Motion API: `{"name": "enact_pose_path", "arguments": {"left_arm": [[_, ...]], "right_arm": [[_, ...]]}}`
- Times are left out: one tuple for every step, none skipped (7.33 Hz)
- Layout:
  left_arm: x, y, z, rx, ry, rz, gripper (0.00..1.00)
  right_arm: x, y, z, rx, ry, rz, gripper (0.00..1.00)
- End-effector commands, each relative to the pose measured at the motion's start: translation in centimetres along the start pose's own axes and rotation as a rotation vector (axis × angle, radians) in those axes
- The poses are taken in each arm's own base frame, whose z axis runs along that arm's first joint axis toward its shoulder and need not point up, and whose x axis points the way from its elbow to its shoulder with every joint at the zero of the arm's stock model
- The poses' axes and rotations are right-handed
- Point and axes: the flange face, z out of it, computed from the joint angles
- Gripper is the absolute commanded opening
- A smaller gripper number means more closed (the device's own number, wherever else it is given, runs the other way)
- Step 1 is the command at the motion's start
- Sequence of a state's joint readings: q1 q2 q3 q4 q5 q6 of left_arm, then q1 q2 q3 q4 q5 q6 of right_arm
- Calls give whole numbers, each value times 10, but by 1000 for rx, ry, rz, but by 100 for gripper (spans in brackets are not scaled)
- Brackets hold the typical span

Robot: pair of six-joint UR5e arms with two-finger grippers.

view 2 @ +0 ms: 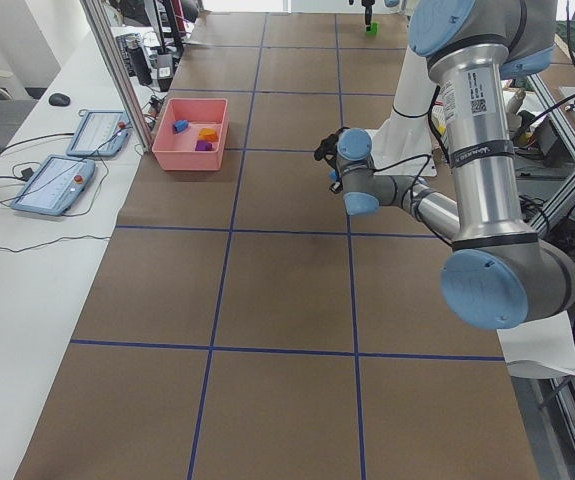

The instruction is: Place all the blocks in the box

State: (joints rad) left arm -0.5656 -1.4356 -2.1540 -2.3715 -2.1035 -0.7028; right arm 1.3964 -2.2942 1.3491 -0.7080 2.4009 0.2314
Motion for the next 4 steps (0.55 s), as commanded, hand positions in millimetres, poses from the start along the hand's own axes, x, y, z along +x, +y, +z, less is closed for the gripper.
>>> {"name": "enact_pose_path", "arguments": {"left_arm": [[18, -135, 2, 64, -51, -97, 0], [31, -194, 4, 95, -67, -205, 0], [28, -245, 17, 120, -81, -254, 0], [26, -297, 46, 136, -106, -353, 0]], "right_arm": [[-8, -5, -3, 5, -37, -19, 0], [-14, -11, -4, 8, -69, -28, 0], [-31, -28, -13, 26, -103, -56, 0], [-59, -70, -29, 54, -120, -59, 0]]}}
